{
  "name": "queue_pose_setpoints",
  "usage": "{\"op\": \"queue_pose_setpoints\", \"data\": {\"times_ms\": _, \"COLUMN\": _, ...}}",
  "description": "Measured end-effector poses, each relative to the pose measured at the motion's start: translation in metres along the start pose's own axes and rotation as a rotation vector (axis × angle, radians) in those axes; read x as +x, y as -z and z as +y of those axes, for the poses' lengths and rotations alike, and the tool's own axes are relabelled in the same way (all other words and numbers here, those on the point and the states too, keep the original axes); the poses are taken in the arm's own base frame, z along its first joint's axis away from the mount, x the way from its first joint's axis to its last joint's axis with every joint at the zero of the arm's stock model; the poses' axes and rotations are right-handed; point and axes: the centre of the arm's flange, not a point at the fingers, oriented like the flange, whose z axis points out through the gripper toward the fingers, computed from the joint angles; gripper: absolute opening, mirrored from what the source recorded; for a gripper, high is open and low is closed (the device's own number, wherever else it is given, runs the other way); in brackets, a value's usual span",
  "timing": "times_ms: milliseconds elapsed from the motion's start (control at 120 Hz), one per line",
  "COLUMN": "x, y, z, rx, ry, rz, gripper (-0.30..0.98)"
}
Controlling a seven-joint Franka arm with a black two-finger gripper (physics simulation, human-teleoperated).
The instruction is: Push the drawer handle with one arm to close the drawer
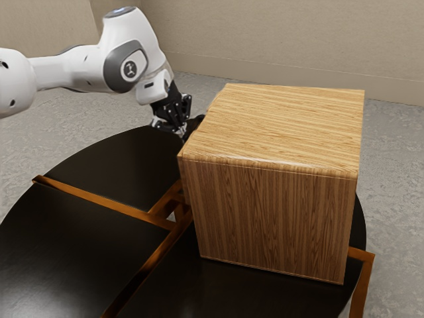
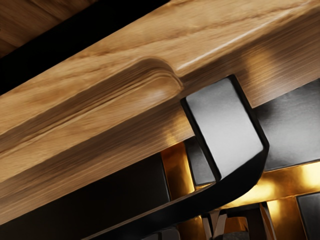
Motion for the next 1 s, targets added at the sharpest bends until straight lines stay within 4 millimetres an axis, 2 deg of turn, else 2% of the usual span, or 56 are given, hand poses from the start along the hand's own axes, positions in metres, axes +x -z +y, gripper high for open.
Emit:
{"op": "queue_pose_setpoints", "data": {"times_ms": 275, "x": 0.013, "y": -0.011, "z": -0.008, "rx": -0.010, "ry": -0.011, "rz": 0.001, "gripper": -0.10}}
{"op": "queue_pose_setpoints", "data": {"times_ms": 383, "x": 0.013, "y": -0.012, "z": -0.008, "rx": -0.011, "ry": -0.006, "rz": 0.001, "gripper": -0.10}}
{"op": "queue_pose_setpoints", "data": {"times_ms": 442, "x": 0.007, "y": -0.009, "z": -0.007, "rx": -0.010, "ry": 0.002, "rz": -0.013, "gripper": -0.10}}
{"op": "queue_pose_setpoints", "data": {"times_ms": 517, "x": -0.027, "y": 0.002, "z": 0.001, "rx": -0.013, "ry": 0.051, "rz": -0.053, "gripper": -0.10}}
{"op": "queue_pose_setpoints", "data": {"times_ms": 550, "x": -0.048, "y": 0.021, "z": 0.009, "rx": -0.010, "ry": 0.083, "rz": -0.093, "gripper": -0.07}}
{"op": "queue_pose_setpoints", "data": {"times_ms": 642, "x": -0.094, "y": 0.069, "z": 0.033, "rx": -0.018, "ry": 0.190, "rz": -0.178, "gripper": 0.13}}
{"op": "queue_pose_setpoints", "data": {"times_ms": 733, "x": -0.128, "y": 0.097, "z": 0.058, "rx": -0.058, "ry": 0.320, "rz": -0.216, "gripper": 0.32}}
{"op": "queue_pose_setpoints", "data": {"times_ms": 883, "x": -0.169, "y": 0.107, "z": 0.090, "rx": -0.134, "ry": 0.508, "rz": -0.219, "gripper": 0.51}}
{"op": "queue_pose_setpoints", "data": {"times_ms": 1000, "x": -0.177, "y": 0.106, "z": 0.100, "rx": -0.169, "ry": 0.591, "rz": -0.213, "gripper": 0.58}}
